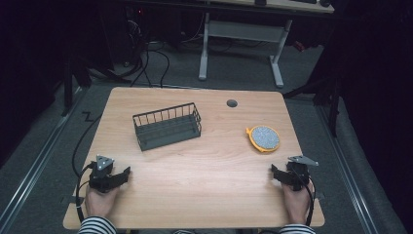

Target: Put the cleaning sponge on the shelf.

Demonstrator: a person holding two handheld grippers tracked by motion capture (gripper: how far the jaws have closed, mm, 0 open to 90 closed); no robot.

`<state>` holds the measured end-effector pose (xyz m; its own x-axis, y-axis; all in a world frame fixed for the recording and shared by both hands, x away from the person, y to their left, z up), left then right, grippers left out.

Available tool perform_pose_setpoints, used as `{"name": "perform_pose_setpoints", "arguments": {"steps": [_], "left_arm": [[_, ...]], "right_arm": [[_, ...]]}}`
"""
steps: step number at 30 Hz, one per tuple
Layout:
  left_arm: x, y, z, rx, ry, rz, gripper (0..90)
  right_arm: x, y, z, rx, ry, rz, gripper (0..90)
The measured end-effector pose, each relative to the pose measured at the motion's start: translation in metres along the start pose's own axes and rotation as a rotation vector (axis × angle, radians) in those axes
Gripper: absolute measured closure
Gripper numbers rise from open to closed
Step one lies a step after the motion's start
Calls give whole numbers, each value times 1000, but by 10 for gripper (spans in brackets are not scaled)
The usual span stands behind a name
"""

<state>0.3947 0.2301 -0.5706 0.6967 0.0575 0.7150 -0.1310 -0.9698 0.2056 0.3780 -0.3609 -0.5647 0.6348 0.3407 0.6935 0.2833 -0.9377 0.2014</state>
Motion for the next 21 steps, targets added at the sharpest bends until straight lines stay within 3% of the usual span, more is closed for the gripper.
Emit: {"name": "perform_pose_setpoints", "arguments": {"steps": [7, 9, 12, 21], "left_arm": [[0, -1, -1, -25, -13, -5, 312], [3, -1, -4, -88, -35, -86, 311], [6, -1, -6, -96, -44, -112, 303], [25, -1, -20, -122, -35, -116, 301]], "right_arm": [[0, 0, 0, -1, 0, 2, 283], [0, 0, 0, 0, 0, 0, 283], [0, 0, 0, 0, 0, 1, 283], [0, 0, 0, 0, 0, 1, 284]]}}
Point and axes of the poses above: each handheld gripper's, and its own axes: z roughly forward along the jaws, x roughly out of its top, y roughly to its right, the point moved 5 cm from there along z, roughly forward along the jaws, and after that the axes turned 15 degrees about -z, right-handed, at the moved point
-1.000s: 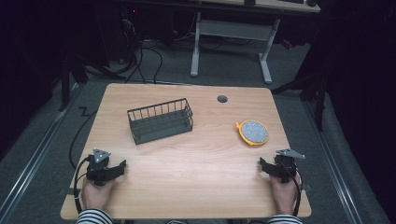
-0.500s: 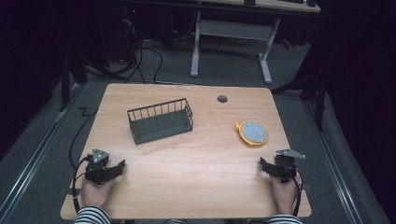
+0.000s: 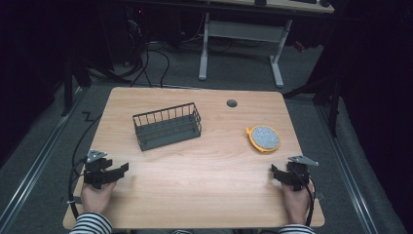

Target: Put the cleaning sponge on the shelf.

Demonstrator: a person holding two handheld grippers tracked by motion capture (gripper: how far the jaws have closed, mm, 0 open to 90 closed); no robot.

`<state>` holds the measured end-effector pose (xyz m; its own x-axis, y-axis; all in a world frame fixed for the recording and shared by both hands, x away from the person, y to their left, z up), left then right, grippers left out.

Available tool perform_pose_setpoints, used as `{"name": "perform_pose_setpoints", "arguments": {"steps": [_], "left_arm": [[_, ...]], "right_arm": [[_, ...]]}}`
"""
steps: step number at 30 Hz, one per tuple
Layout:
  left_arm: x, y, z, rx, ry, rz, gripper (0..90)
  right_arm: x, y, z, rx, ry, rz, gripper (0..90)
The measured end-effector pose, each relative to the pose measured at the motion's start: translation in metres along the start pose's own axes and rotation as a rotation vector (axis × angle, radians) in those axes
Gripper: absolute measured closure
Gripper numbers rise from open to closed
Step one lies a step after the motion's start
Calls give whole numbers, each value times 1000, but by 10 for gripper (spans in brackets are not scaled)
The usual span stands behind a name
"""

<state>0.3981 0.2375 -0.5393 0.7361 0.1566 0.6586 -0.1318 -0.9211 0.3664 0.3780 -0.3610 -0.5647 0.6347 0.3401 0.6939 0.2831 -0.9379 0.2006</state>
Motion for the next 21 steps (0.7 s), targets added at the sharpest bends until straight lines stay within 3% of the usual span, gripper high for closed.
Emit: {"name": "perform_pose_setpoints", "arguments": {"steps": [5, 12, 21], "left_arm": [[12, 4, -8, -9, 19, 14, 304], [49, 18, -14, -47, 51, 37, 311], [86, 36, -10, -56, 33, 78, 338]], "right_arm": [[0, 0, 0, 1, 0, -1, 283], [0, 0, 0, 2, 1, -3, 283], [0, 0, 0, 3, 2, -4, 283]]}}
Point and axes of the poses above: each handheld gripper's, and its own axes: z roughly forward along the jaws, x roughly out of its top, y roughly to its right, the point moved 5 cm from there along z, roughly forward along the jaws, and after that the axes turned 15 degrees about -z, right-handed, at the moved point
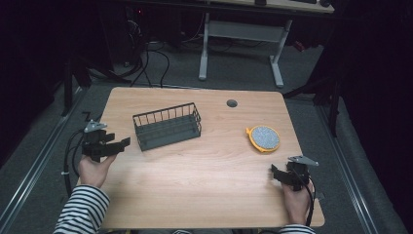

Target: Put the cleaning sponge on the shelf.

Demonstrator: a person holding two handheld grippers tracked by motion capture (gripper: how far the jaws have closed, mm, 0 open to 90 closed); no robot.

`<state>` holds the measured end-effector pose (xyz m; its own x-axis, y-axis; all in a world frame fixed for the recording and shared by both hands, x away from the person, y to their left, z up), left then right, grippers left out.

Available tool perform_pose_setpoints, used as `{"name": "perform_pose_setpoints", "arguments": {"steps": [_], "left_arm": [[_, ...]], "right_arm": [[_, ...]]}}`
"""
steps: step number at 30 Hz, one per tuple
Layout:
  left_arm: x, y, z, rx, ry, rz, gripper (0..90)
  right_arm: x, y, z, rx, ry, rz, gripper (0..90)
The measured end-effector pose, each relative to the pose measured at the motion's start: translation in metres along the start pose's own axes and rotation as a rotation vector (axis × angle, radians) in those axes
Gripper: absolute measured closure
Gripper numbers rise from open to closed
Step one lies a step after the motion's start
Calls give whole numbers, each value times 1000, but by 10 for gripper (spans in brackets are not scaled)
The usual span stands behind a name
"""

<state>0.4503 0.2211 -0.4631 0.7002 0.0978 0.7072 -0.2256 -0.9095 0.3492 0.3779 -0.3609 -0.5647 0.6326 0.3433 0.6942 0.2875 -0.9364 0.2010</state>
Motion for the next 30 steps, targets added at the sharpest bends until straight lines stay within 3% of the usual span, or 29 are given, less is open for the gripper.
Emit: {"name": "perform_pose_setpoints", "arguments": {"steps": [6, 10, 17, 23, 30], "left_arm": [[19, 3, 8, -4, -5, -4, 352], [37, 5, 20, 16, -18, 13, 366], [54, 6, 40, 45, -42, 23, 389], [61, 5, 57, 71, -66, 30, 408], [60, -4, 75, 93, -85, 7, 445]], "right_arm": [[0, 0, 0, 1, 0, 0, 284], [0, 0, 0, 1, 0, 0, 284], [0, 0, 0, 1, 0, -1, 285], [0, 0, 0, 1, 1, -2, 285], [0, 0, 0, 0, 1, -2, 286]]}}
Point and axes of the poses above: each handheld gripper's, and its own axes: z roughly forward along the jaws, x roughly out of its top, y roughly to its right, the point moved 5 cm from there along z, roughly forward along the jaws, and after that the axes turned 15 degrees about -z, right-handed, at the moved point
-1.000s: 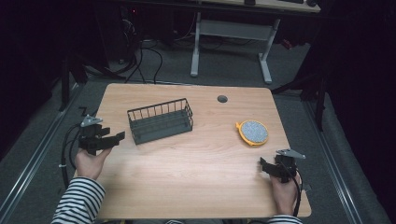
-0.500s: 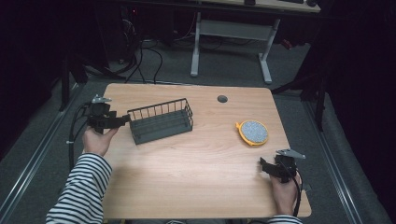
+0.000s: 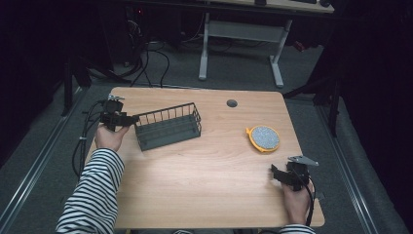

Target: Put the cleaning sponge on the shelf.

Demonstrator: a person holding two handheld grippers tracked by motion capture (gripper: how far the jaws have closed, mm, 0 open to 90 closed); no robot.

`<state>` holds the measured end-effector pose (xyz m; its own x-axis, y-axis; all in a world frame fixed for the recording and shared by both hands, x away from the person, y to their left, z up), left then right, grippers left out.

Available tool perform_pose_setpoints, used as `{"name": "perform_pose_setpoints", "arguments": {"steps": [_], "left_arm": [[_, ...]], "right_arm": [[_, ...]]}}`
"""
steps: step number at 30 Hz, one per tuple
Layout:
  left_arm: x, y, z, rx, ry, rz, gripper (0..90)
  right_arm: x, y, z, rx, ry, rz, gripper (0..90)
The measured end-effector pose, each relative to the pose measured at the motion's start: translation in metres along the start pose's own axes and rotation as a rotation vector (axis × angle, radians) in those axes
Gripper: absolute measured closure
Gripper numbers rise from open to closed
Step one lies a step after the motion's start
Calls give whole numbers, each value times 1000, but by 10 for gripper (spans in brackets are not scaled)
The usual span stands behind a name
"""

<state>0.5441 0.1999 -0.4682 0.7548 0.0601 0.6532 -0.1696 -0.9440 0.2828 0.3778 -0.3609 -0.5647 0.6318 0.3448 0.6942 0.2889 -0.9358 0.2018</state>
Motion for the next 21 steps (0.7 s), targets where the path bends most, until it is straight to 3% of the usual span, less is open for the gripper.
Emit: {"name": "perform_pose_setpoints", "arguments": {"steps": [21], "left_arm": [[-3, 0, 16, -5, -26, -24, 654]], "right_arm": [[0, 0, 0, 0, 0, -1, 285]]}}
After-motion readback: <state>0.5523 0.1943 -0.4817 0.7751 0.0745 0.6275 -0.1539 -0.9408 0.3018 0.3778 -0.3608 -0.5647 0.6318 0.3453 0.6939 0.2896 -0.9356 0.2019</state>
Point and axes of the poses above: each handheld gripper's, and its own axes: z roughly forward along the jaws, x roughly out of its top, y roughly to its right, the point moved 5 cm from there along z, roughly forward along the jaws, and after that the axes turned 15 degrees about -z, right-handed, at the moved point
